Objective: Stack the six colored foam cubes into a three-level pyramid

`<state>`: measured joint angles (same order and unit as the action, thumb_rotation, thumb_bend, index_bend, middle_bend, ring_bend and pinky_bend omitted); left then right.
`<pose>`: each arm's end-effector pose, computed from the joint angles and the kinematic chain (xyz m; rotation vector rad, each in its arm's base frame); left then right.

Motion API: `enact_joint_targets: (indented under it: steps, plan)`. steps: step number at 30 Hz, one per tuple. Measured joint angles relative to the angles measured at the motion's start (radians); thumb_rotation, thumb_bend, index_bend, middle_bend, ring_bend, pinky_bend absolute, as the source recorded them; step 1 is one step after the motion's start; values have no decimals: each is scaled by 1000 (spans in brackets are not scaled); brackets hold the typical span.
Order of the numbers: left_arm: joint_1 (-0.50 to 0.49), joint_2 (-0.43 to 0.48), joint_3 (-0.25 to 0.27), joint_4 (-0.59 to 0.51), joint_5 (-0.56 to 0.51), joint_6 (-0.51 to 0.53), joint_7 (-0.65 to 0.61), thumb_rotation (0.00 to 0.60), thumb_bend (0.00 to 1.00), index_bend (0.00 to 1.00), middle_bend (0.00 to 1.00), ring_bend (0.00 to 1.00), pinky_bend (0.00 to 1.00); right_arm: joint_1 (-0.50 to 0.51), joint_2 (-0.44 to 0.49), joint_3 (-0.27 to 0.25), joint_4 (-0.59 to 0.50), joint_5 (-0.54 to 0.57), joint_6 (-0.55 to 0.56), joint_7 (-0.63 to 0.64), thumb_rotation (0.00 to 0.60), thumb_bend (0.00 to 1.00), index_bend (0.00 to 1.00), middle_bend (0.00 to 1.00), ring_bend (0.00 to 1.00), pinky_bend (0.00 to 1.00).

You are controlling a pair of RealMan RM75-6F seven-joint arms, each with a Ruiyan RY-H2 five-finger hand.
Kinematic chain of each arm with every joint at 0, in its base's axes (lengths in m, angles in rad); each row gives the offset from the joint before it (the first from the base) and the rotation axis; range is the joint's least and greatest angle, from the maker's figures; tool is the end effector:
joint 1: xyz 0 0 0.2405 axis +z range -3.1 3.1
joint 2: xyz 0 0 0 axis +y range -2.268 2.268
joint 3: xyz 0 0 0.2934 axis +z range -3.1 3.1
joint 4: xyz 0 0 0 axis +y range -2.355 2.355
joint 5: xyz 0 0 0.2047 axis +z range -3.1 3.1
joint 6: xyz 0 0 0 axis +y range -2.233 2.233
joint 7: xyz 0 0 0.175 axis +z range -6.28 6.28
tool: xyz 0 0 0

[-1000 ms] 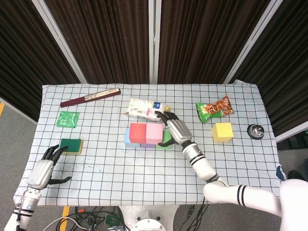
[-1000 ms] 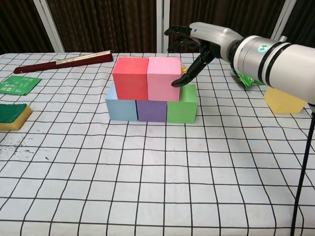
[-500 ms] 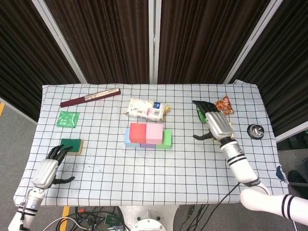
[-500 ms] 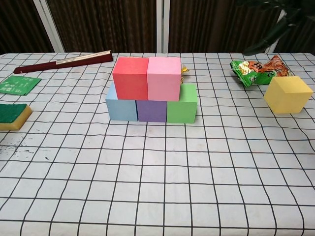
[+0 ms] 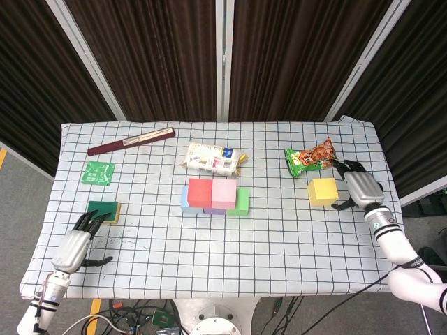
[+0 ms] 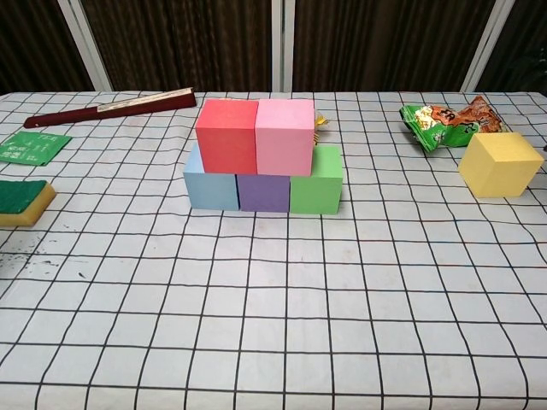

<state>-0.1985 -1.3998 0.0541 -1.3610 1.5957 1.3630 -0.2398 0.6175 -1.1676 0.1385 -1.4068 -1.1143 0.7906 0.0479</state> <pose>-0.3376 0.2292 0.0565 -1.5761 -1.1796 -1.0652 -0.3063 -0.4064 0.1256 1.6187 -1.1448 0.7102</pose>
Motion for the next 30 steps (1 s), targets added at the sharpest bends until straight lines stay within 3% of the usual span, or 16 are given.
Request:
enact_joint_targets:
  steps: [14,22,30]
  plan:
    - [-2,3,2,-23,-7,-9,38,600,0,100,145,15,66,34,-169,-53,264,-183,-21,23,600,0,0,201,0,0]
    - [0,3,3,-21,-11,-8,33,600,0,100,145,16,66,47,-240,-32,348,-185,12,6,600,58,0,358,0,0]
    - [1,-2,2,-11,-9,-3,19,600,0,100,145,16,66,35,-234,4,315,-179,89,13,600,175,0,565,96,0]
